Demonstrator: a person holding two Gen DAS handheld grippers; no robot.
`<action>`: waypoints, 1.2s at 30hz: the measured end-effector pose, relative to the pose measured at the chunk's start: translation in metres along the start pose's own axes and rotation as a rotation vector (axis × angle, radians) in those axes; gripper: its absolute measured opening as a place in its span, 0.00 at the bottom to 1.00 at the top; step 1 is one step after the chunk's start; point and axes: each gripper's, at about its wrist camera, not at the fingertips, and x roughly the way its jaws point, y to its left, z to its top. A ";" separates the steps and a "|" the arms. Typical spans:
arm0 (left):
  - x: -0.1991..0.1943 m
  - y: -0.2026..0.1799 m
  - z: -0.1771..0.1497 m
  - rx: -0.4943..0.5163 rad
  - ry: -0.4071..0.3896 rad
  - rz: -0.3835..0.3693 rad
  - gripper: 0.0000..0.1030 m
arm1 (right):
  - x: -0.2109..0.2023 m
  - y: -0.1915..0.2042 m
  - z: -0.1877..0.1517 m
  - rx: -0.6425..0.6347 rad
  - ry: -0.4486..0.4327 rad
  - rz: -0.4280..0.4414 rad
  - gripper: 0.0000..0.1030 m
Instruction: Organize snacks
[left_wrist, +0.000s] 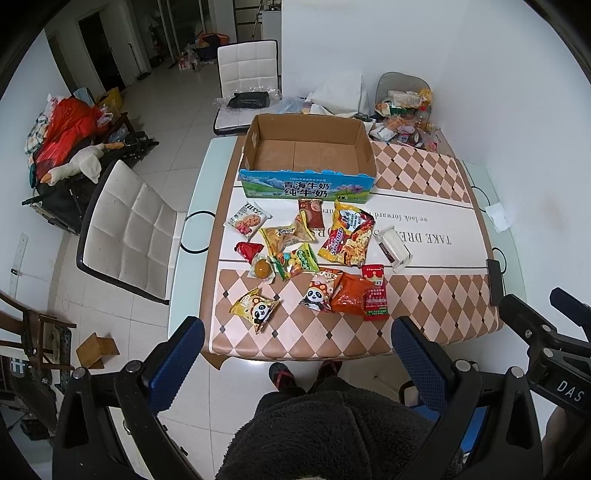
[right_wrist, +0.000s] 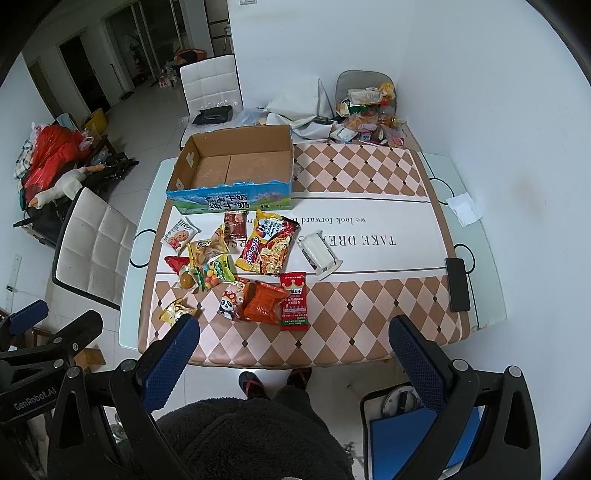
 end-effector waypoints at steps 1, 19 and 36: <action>0.000 0.000 0.000 -0.001 0.000 0.000 1.00 | 0.000 0.000 0.000 0.000 0.000 0.000 1.00; -0.002 -0.003 0.008 0.000 -0.009 -0.001 1.00 | -0.001 0.001 0.001 -0.002 -0.005 0.000 1.00; -0.006 -0.003 0.015 -0.002 -0.017 -0.002 1.00 | -0.003 0.001 0.000 -0.002 -0.012 0.002 1.00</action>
